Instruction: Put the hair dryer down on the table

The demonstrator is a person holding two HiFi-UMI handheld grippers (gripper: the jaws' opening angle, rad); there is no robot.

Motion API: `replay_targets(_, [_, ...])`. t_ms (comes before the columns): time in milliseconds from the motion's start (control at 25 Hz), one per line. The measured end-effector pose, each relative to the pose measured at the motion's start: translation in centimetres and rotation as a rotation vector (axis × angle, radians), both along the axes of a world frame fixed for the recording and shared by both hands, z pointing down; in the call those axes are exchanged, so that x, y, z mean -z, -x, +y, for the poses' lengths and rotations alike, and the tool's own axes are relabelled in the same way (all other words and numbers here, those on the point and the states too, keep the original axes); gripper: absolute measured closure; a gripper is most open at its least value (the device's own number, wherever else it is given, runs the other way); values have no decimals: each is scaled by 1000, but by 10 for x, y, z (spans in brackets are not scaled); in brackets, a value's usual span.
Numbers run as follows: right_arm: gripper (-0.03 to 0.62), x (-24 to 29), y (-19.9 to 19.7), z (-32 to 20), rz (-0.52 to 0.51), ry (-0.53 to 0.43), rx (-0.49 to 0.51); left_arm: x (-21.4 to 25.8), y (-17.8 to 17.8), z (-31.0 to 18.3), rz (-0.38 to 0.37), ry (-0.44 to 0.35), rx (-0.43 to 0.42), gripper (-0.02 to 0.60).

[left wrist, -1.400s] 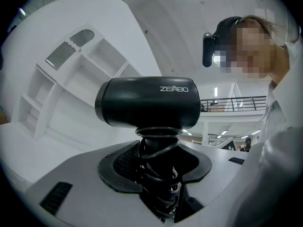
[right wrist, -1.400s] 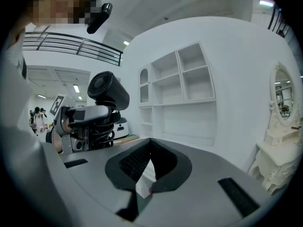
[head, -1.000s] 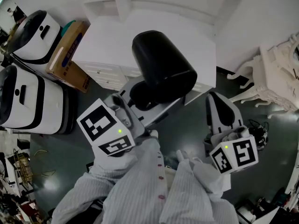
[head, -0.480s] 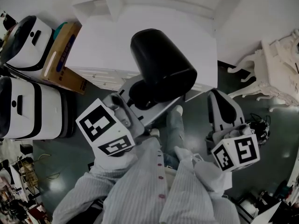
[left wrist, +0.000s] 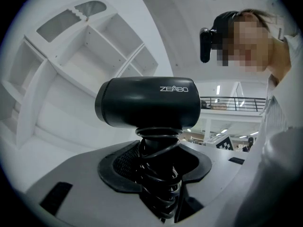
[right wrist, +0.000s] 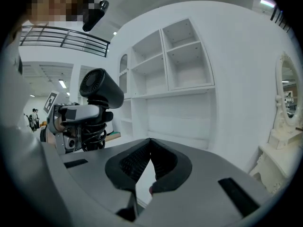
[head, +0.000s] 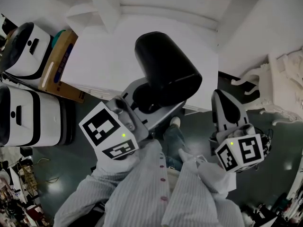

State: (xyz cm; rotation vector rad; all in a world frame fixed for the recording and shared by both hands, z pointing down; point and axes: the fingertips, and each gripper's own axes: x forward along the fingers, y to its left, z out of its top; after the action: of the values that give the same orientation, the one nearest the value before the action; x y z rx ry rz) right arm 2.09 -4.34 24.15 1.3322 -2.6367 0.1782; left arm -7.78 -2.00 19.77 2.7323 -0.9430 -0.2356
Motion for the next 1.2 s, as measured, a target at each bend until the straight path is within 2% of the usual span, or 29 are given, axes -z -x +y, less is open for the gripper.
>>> replay_targets(360, [583,9,-35,-91,-1,4,51,10,-36,-89,-1,11,60,381])
replay_targets(720, [583,13,-56,-148,-2,-4,120,14,-65,-142,-16,9,107,381])
replay_targets(1200, [583,8,-73,-187,-5,21,108,1,-88,-185,-56,59,66,382])
